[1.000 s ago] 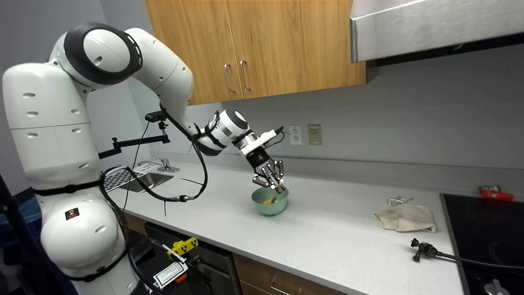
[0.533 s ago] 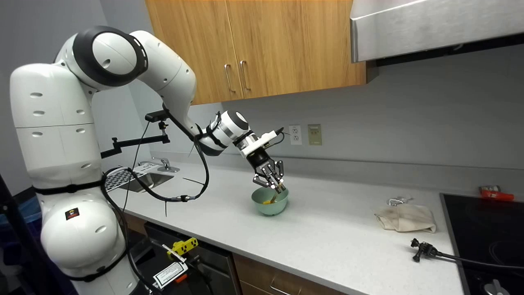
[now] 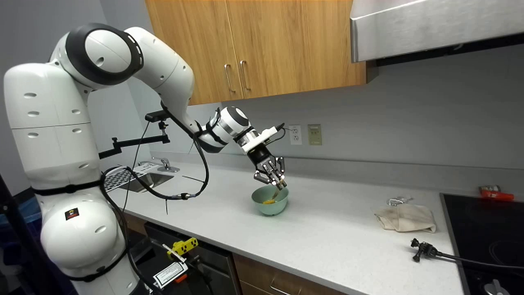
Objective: Use the spoon to stir the contents of the bowl
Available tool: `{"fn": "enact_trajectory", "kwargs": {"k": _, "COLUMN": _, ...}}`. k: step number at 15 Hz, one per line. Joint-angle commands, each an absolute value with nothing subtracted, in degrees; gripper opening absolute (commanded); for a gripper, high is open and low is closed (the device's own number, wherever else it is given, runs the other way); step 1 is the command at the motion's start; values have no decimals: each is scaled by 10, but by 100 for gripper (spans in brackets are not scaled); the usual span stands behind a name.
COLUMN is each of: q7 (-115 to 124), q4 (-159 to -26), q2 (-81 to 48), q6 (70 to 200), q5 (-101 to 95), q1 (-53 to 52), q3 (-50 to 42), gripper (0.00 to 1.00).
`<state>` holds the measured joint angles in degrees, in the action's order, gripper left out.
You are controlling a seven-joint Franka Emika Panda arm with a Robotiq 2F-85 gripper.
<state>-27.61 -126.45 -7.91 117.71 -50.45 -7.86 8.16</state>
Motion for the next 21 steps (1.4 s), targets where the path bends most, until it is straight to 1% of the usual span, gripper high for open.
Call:
{"fn": "enact_trajectory", "kwargs": {"k": 1, "q7": -282, "q4": -1276, "q2": -52, "q6": 1166, "q5": -525, "q1": -73, "q3": 77, "gripper": 4}}
{"fn": "enact_trajectory", "kwargs": {"k": 13, "q7": -267, "q4": -1255, "q2": -122, "q6": 1174, "q5": -515, "q1": -78, "q3": 87, "gripper": 4}}
{"fn": "enact_trajectory", "kwargs": {"k": 21, "q7": -280, "q4": -1254, "q2": -108, "q6": 1193, "q5": -484, "q1": -74, "q3": 97, "gripper": 4}}
